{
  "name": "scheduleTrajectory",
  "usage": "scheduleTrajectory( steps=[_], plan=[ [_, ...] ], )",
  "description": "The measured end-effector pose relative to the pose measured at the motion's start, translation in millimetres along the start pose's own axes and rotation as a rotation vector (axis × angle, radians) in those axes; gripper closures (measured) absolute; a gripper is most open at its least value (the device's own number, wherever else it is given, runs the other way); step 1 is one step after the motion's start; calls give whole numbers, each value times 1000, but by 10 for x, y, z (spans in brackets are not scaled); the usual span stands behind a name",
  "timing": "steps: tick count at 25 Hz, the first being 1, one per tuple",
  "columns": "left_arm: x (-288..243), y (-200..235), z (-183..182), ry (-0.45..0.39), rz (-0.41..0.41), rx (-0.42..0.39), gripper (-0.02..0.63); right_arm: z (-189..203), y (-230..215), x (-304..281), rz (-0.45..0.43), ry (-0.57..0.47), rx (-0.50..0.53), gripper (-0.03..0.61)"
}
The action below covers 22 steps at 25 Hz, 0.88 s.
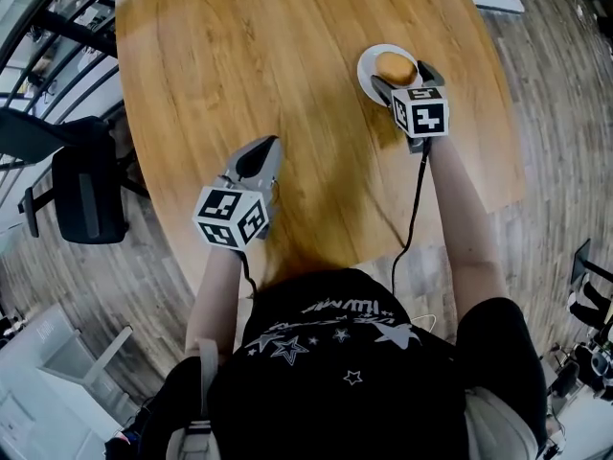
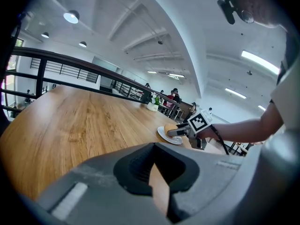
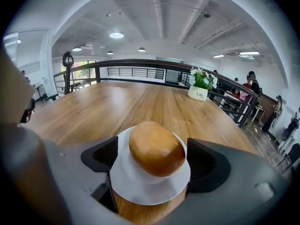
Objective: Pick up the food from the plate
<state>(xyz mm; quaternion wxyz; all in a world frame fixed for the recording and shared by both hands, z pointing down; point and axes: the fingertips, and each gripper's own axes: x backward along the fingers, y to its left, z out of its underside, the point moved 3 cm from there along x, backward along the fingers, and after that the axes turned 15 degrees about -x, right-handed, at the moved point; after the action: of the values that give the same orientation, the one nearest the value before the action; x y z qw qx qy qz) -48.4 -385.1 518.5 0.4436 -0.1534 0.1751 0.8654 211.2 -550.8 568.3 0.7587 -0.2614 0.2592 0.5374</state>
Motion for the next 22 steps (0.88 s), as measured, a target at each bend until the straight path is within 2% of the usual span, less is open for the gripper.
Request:
scheduleTrajectory(
  steps=[5, 6, 7, 8, 16, 22],
  plan=[
    [10, 25, 55, 7, -8, 13, 612, 8, -15, -80, 1, 32, 53, 131],
    [11, 24, 68, 9, -8, 15, 612, 7, -18, -84, 4, 36, 61, 141],
    [14, 22, 78, 10, -7, 17, 612, 8, -18, -86, 8, 43, 73, 194],
    [16, 18, 84, 11, -6, 18, 612, 9, -15, -86, 10, 51, 87, 206],
    [38, -13, 74, 7, -3, 20, 612, 25, -9, -63, 20, 75, 115, 212],
    [105, -31, 60, 1, -8, 17, 612, -17, 37, 66, 28, 27, 88, 213]
  ],
)
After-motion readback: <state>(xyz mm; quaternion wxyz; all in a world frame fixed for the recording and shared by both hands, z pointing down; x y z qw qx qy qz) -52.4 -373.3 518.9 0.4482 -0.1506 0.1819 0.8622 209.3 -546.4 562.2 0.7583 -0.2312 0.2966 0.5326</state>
